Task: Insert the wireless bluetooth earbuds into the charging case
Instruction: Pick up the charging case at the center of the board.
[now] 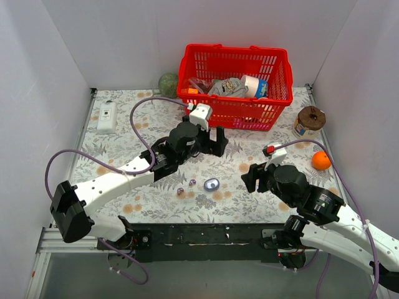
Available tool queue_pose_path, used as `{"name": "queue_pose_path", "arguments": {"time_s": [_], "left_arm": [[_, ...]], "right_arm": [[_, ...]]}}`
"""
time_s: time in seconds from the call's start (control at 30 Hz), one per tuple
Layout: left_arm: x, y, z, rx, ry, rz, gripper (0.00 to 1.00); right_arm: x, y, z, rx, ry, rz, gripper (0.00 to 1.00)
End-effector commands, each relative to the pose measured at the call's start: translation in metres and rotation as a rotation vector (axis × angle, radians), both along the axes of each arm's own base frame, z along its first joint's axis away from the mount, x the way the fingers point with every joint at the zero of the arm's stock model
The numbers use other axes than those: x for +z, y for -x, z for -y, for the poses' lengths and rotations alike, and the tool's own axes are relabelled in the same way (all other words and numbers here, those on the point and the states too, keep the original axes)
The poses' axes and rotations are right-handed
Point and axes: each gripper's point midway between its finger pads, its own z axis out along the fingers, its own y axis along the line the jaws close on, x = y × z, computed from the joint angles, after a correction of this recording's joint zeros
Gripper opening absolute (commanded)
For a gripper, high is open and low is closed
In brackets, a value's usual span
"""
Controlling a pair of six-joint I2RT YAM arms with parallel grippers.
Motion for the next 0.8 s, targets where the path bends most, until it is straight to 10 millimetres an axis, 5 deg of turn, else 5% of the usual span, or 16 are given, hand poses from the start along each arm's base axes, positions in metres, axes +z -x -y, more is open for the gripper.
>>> {"name": "queue_pose_path", "arguments": {"time_s": [0.0,0.07,0.23,0.47,0.77], "left_arm": [[-0.043,0.018,0.004,0.245,0.252,-0.458,0.98],[-0.067,0.035,0.004,0.421,0.351,-0.629,0.97],[-0.096,0.051,0.021,0.676,0.313,-0.62,0.98],[-0.161,0.069,-0.007,1.114,0.08,-0.749,0.98],[-0.185,0.072,-0.008,1.111,0.166,-0.828,0.98]], "right_arm": [[0.014,-0.005,-0.01,0.007,-0.058,0.026,0.71],[0.016,-0.005,-0.01,0.008,-0.061,0.026,0.71],[0.023,-0.002,-0.008,0.016,-0.061,0.034,0.7],[0.033,0.008,0.005,0.007,-0.117,0.037,0.7],[0.03,0.013,0.015,0.0,-0.116,0.043,0.7]]}}
